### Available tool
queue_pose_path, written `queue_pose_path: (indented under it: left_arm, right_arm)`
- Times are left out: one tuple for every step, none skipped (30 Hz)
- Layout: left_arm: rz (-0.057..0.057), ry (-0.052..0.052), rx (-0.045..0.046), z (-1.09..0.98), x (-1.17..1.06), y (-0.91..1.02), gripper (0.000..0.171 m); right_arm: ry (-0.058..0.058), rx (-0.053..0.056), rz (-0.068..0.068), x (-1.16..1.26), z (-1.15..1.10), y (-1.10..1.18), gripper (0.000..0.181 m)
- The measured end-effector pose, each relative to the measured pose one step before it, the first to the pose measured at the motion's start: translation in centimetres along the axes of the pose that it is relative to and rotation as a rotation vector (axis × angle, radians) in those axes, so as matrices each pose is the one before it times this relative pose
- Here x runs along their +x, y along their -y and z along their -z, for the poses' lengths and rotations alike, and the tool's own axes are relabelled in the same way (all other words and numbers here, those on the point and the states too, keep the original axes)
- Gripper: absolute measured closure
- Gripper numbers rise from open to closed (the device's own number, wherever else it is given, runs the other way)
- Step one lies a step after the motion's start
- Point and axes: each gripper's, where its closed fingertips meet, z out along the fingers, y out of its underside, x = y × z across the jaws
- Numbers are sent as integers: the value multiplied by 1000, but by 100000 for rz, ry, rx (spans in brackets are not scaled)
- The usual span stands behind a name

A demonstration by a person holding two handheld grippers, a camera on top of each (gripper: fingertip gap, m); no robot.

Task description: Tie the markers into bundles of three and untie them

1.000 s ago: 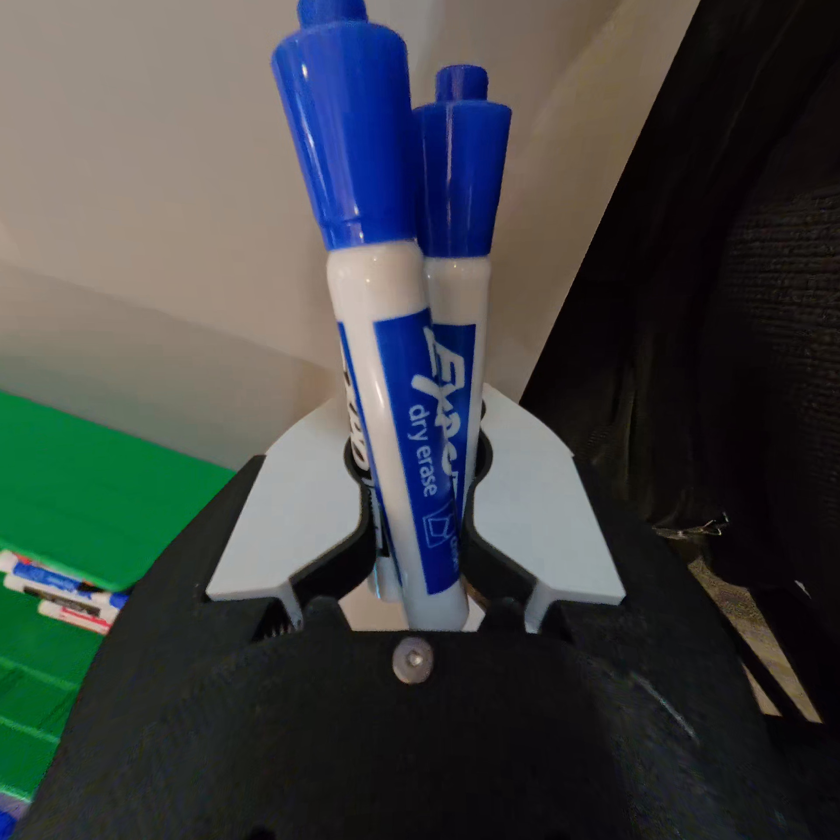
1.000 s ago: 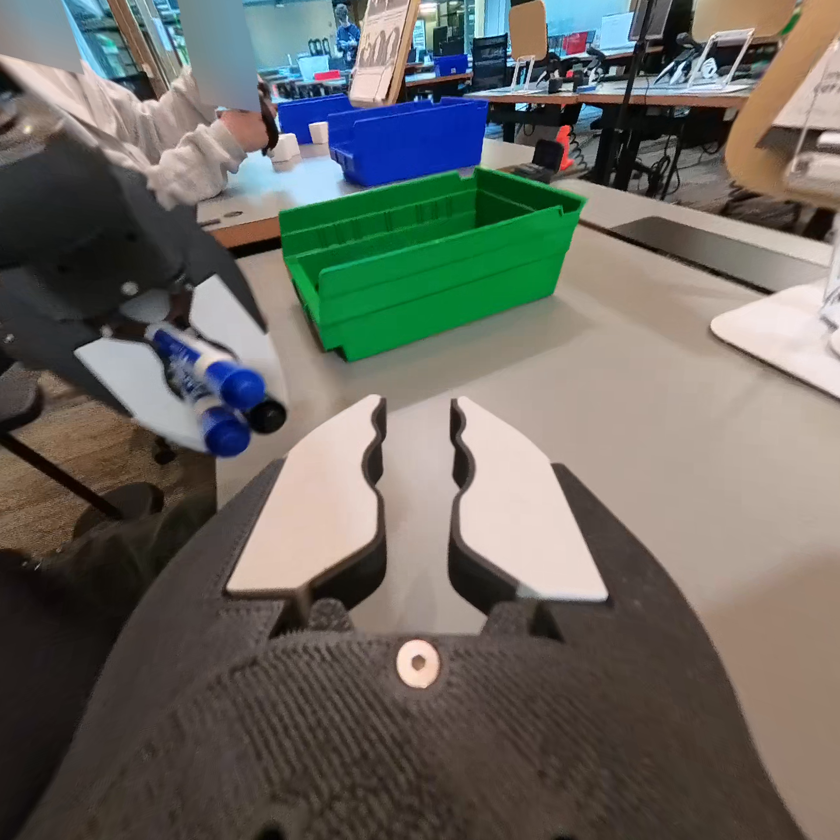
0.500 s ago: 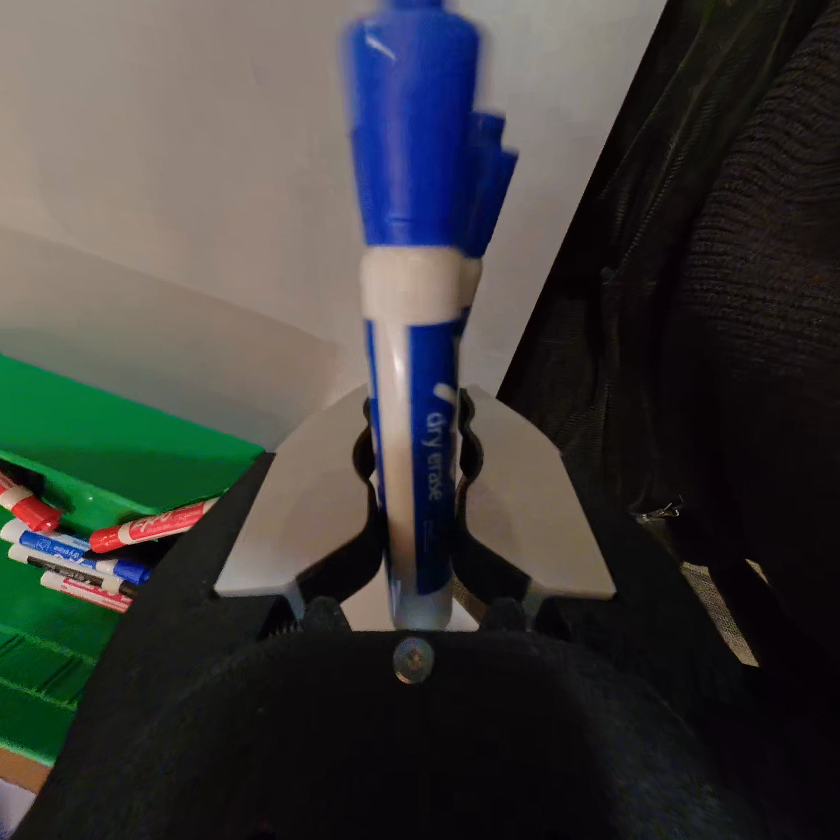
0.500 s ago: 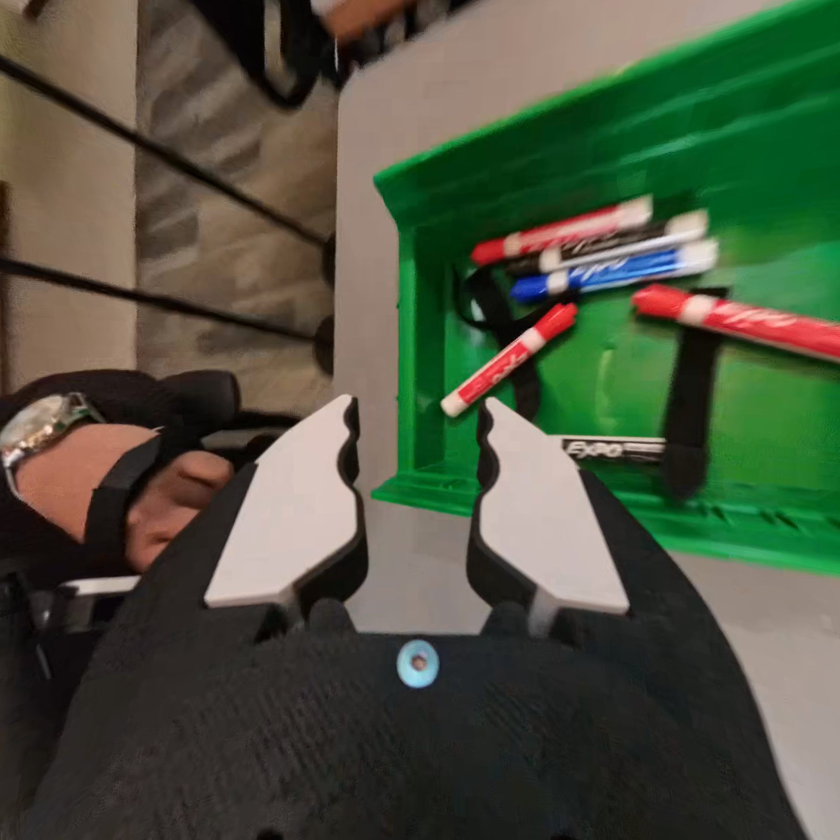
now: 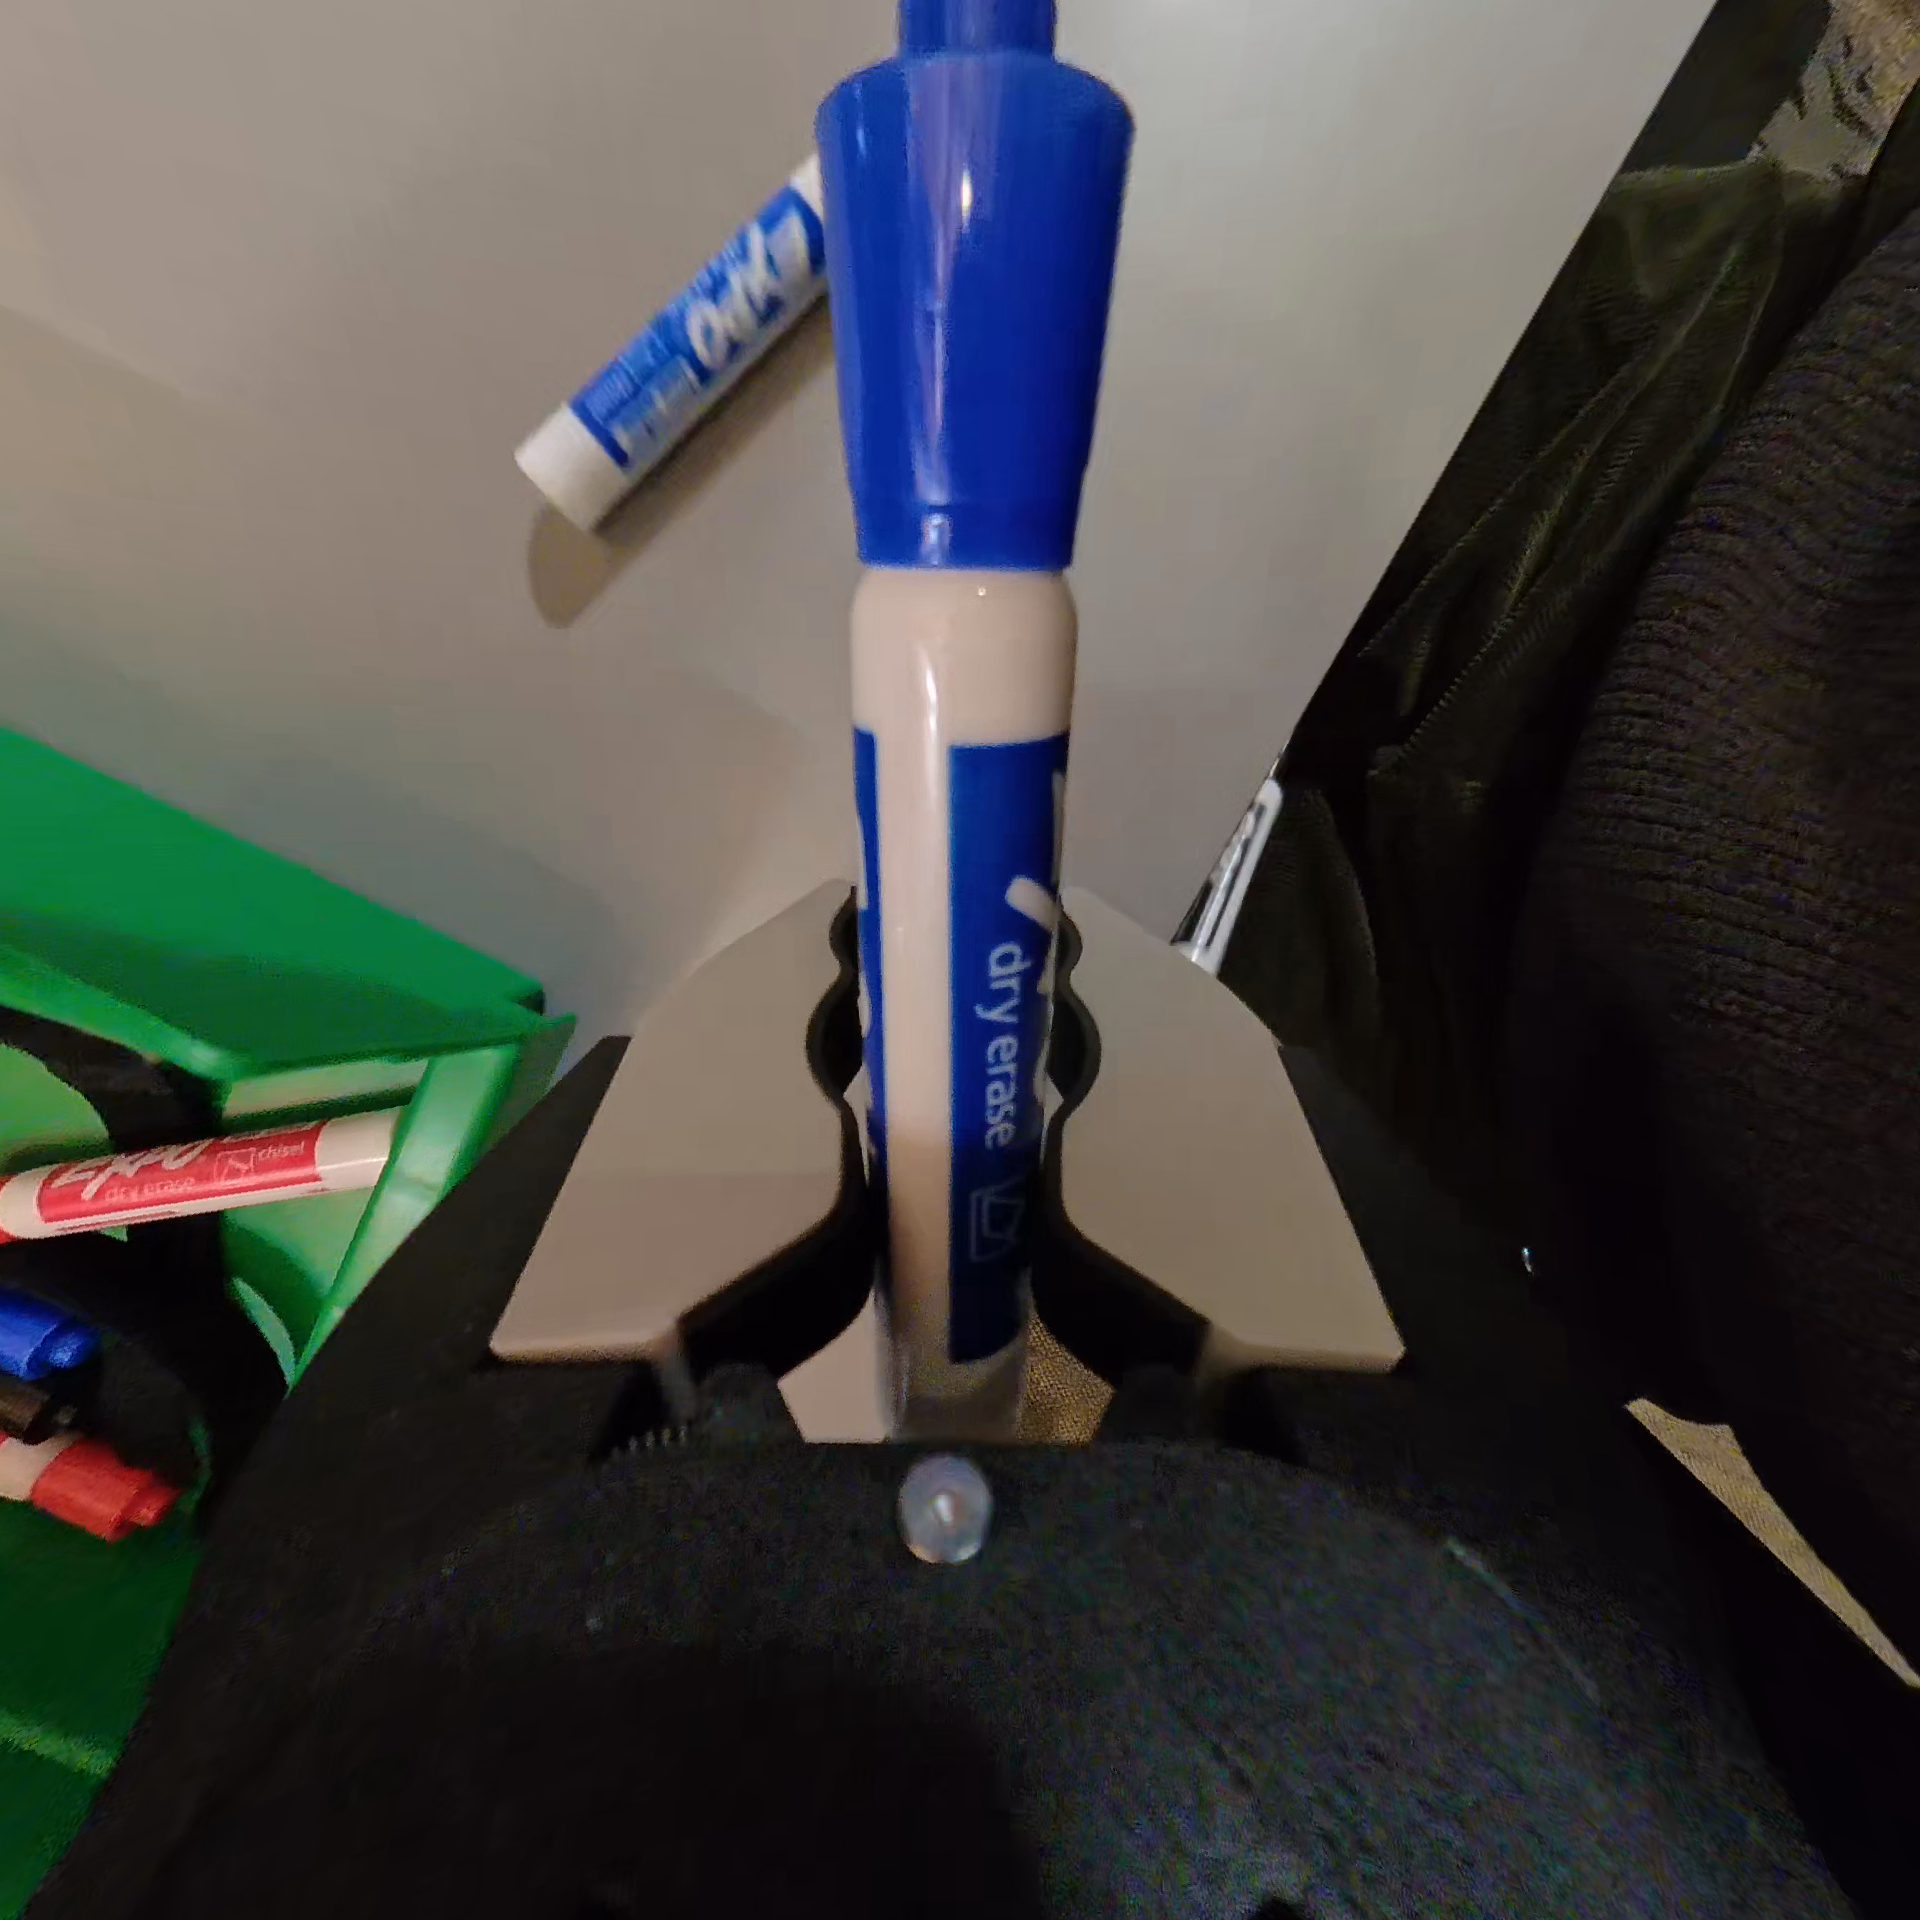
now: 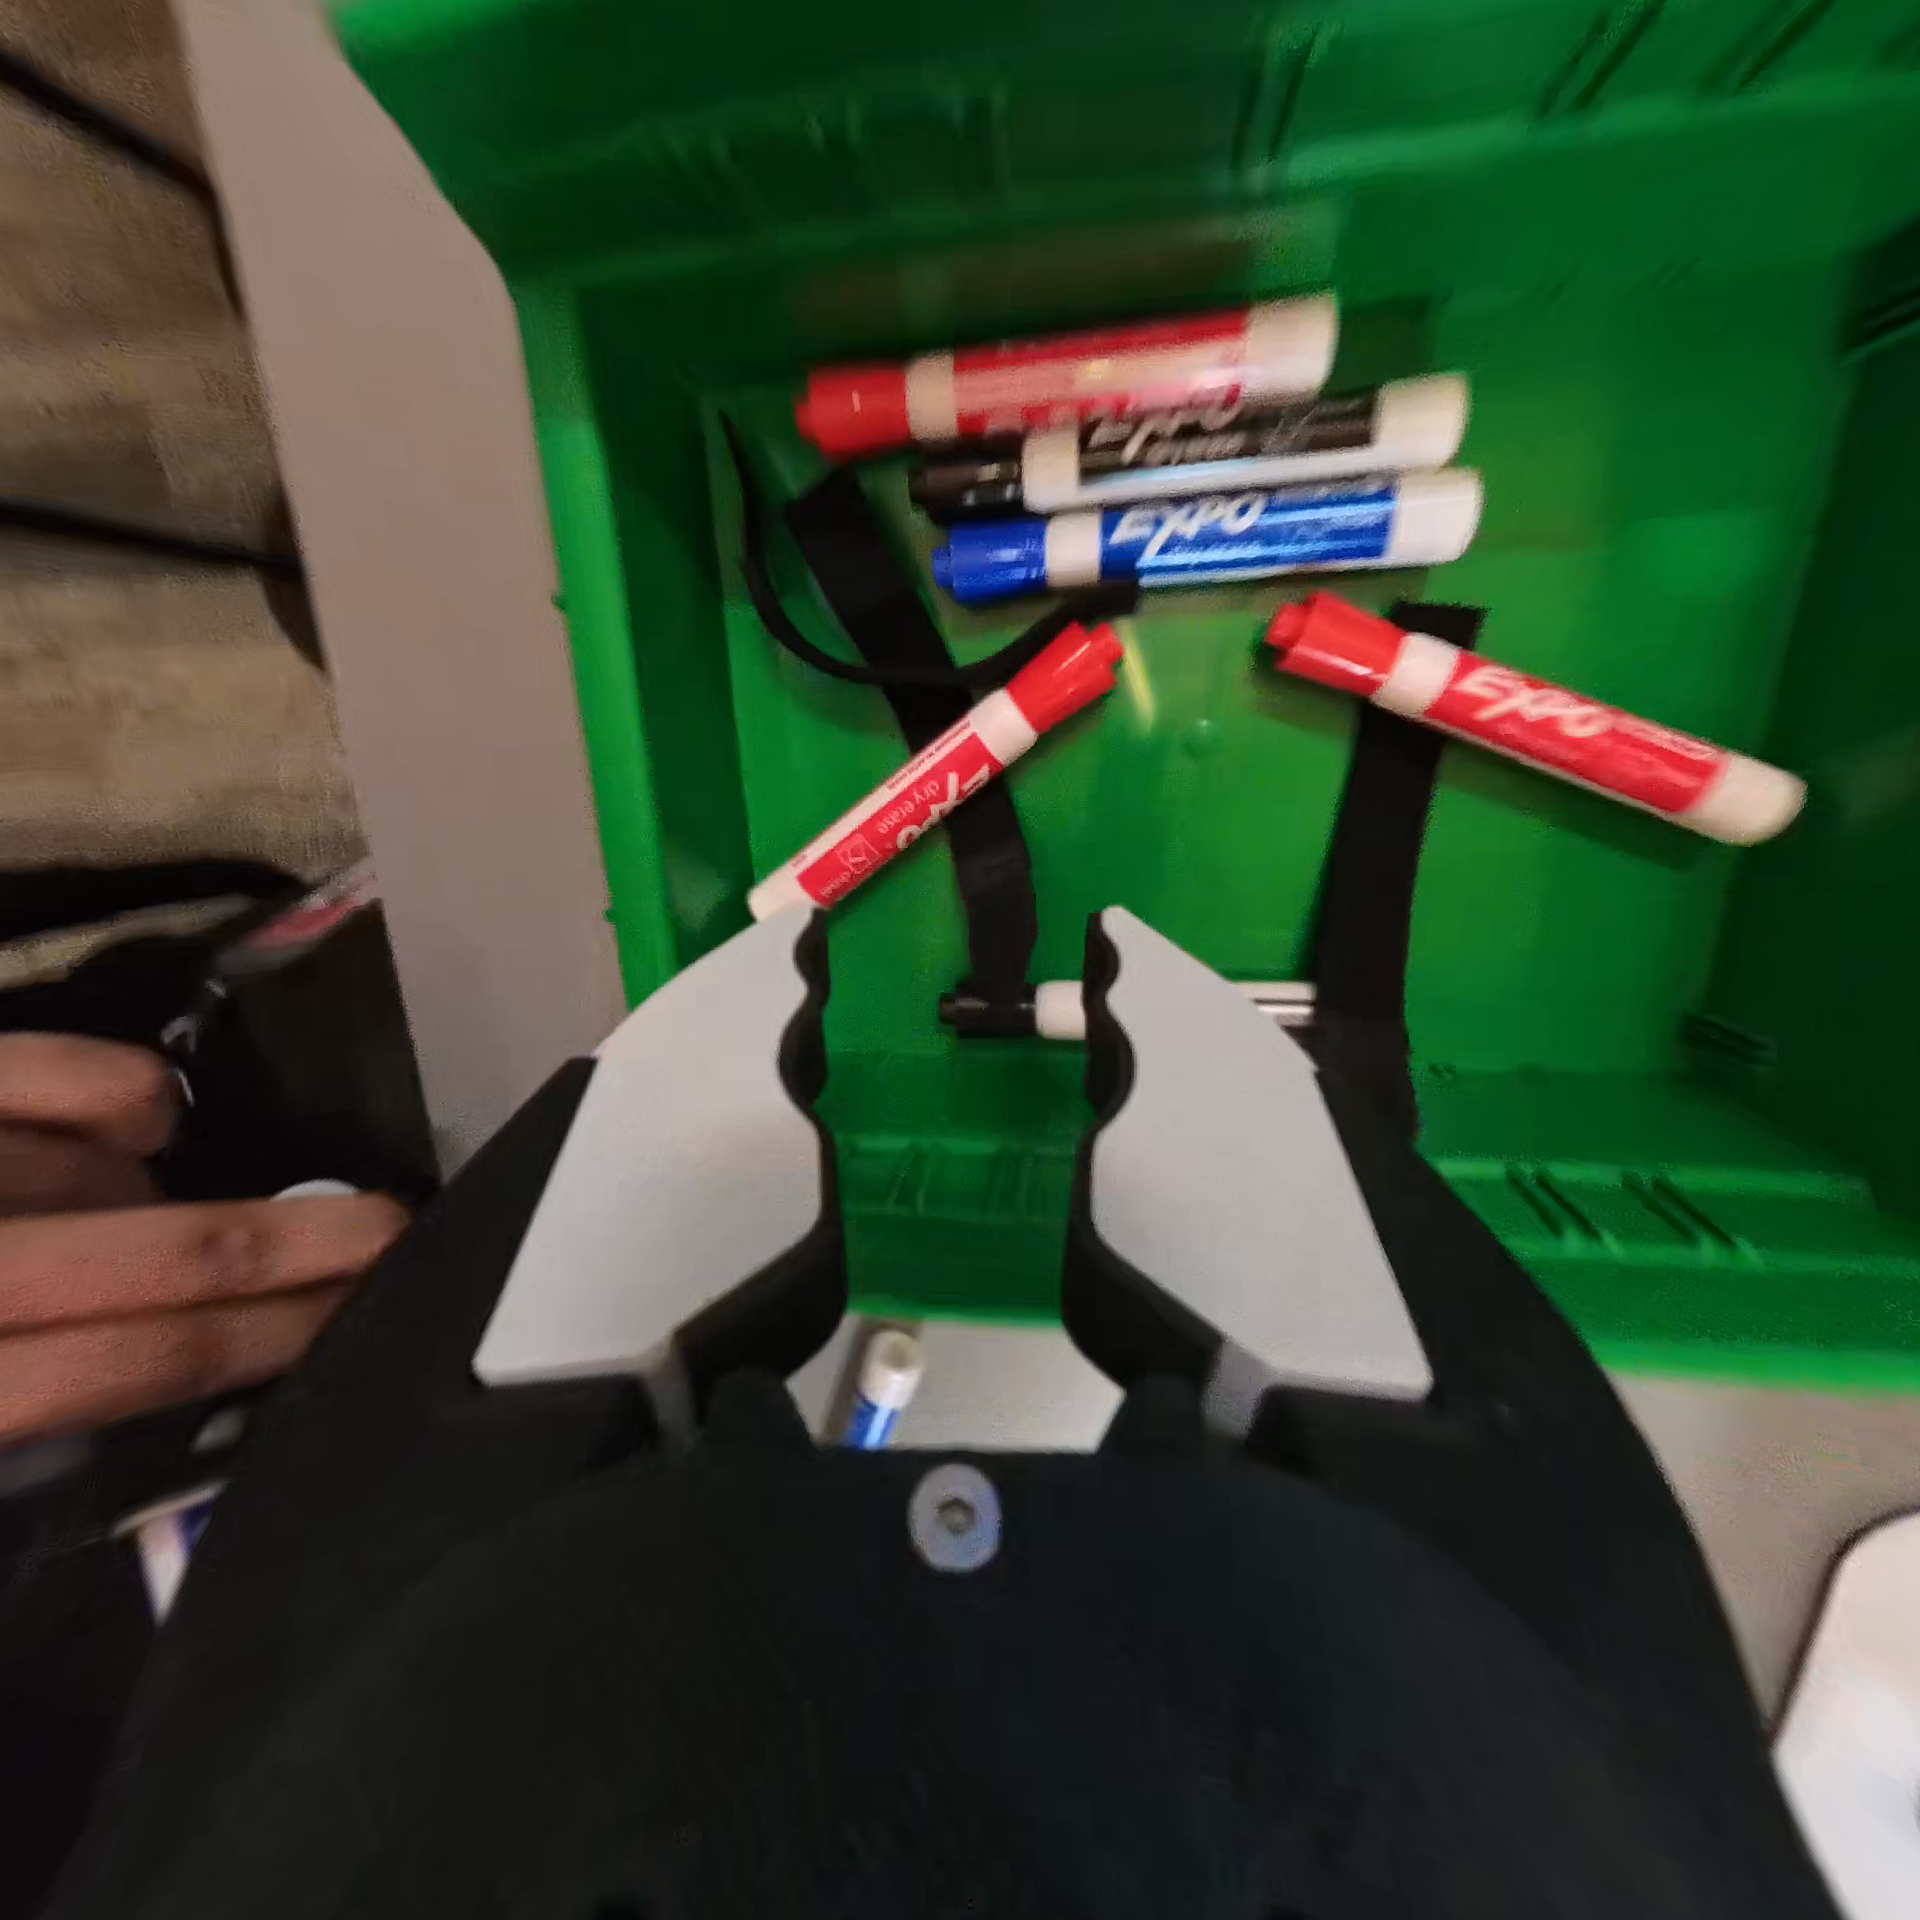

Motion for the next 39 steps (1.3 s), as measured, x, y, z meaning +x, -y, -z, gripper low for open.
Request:
queue_pose_path:
  left_arm:
    - [193, 956, 687, 132, -234, -92, 137]
    - [279, 1105, 1385, 248, -301, -45, 137]
    - [873, 135, 2263, 353, -217, 51, 137]
    - [1461, -912, 2727, 424, -140, 115, 137]
    - [1582, -1058, 2790, 440, -122, 169, 137]
    - [1454, -984, 2318, 403, -62, 141, 137]
    - [979, -494, 1263, 309, -58, 25, 137]
    - [233, 789, 375, 207, -169, -54, 137]
    - [16, 1256, -435, 107, -191, -98, 137]
    - [156, 850, -914, 5, -129, -93, 137]
    - [92, 368, -907, -87, -27, -20, 137]
    - [-430, 167, -853, -166, 54, 52, 137]
    - [-868, 73, -1020, -192, 114, 79, 137]
    - [-982, 410, -1435, -186, 81, 118, 136]
    - [-1182, 1082, -1636, -123, 13, 165, 137]
    - [-1415, 1275, -1210, -55, -17, 272, 137]
    - [-1349, 878, -376, 45, 28, 415, 136]
    - [-990, 451, 446, 115, 76, 495, 136]
    - [-858, 388, 834, 168, 55, 473, 136]
    - [-698, 348, 890, 221, -3, 362, 136]
    - [-381, 290, 599, 227, -83, 188, 137]
    - [264, 534, 338, 253, -265, -12, 136]
    - [1238, 649, -42, 267, -399, -230, 136]
    - [1995, 801, -434, 284, -529, -428, 136]
    - [2259, 1222, -290, 326, -627, -514, 136]
    - [2379, 1692, -102, 389, -728, -555, 136]
    - [2468, 2594, 7, 499, -877, -578, 136]
    - [2721, 3721, 287, 589, -1070, -573, 136]
    - [3564, 4330, 559, 649, -1253, -588, 136]
    - [5042, 4899, 1041, 646, -1450, -548, 136]
    - [6084, 5337, 1473, 589, -1646, -466, 136]
    - [6474, 5816, 2040, 534, -1785, -327, 137]
    - [7143, 6144, 3179, 439, -1832, -93, 137]
    - [8450, 4811, 3789, 260, -1672, 98, 137]
    - [9654, 3820, 3628, 47, -1488, 196, 137]
    - [9570, 1844, 2876, -206, -1122, 155, 137]
    - [7959, -249, 1885, -426, -656, 23, 137]
    - [5540, -523, 913, -600, -463, -124, 136]
    - [3453, 398, -135, -717, -429, -286, 137]
  right_arm:
    - [-2986, 8671, -950, 49, 1851, 123, 135]
    - [-3398, 9045, -614, 136, 1985, -117, 137]
    - [-4275, 8412, -1385, 333, 2033, -494, 140]
    - [-5433, 7333, -1727, 542, 1989, -876, 142]
    - [-5709, 5795, -1174, 590, 1889, -1291, 144]
    - [-5639, 3869, -452, 581, 1751, -1755, 146]
    - [-5550, 1751, -86, 614, 1492, -2258, 147]
    - [-5799, -491, -747, 725, 1066, -2741, 148]
    - [-5089, -3302, -1676, 696, 503, -3227, 148]
    - [-3600, -5634, -1659, 566, -171, -3460, 145]
    - [-3341, -6239, -1116, 620, -805, -3282, 141]
    - [-3489, -5581, -212, 761, -1234, -2781, 139]
    - [-2482, -4811, 11, 758, -1439, -2227, 139]
    - [-1111, -3683, -1439, 693, -1418, -1638, 139]
    - [1853, -213, -3251, 383, -1036, -767, 144]
    - [5552, 6595, -6038, 36, -216, 541, 163]
    - [7012, 2171, -6962, -123, -139, 173, 164]
    - [6306, 283, -5483, -177, 60, 60, 164]
    - [4454, 2380, -3830, -261, 274, 284, 164]
    - [2389, 5646, -2730, -292, 536, 634, 164]
    - [1982, 5250, -1379, -424, 715, 626, 164]
    - [1420, 4848, -10, -483, 828, 726, 164]
    - [927, 4861, 1122, -556, 882, 934, 164]
    - [758, 4129, 1455, -657, 810, 1078, 164]
    - [1230, 3503, 1577, -834, 650, 1255, 164]
    - [1805, 3601, 1996, -1025, 437, 1456, 164]
    - [2121, 3116, 2238, -1146, 143, 1565, 164]
    - [2050, 2329, 2175, -1172, -198, 1557, 164]
    - [2313, 1522, 2347, -1222, -569, 1501, 164]
    - [2565, 265, 2363, -1232, -970, 1305, 164]
    - [2312, -826, 2345, -1124, -1322, 1092, 164]
    - [1425, -1573, 2613, -894, -1609, 887, 164]
    - [295, -2640, 2383, -589, -1812, 639, 164]
    - [-333, -3110, 1433, -342, -1872, 501, 164]
    - [60, -2048, 413, -316, -1771, 564, 164]
    - [759, -1460, -763, -343, -1577, 567, 164]
    - [790, -1359, -1507, -279, -1364, 479, 164]
    - [303, -1181, -1395, -200, -1112, 393, 164]
    - [-144, -1189, -855, -136, -874, 247, 164]
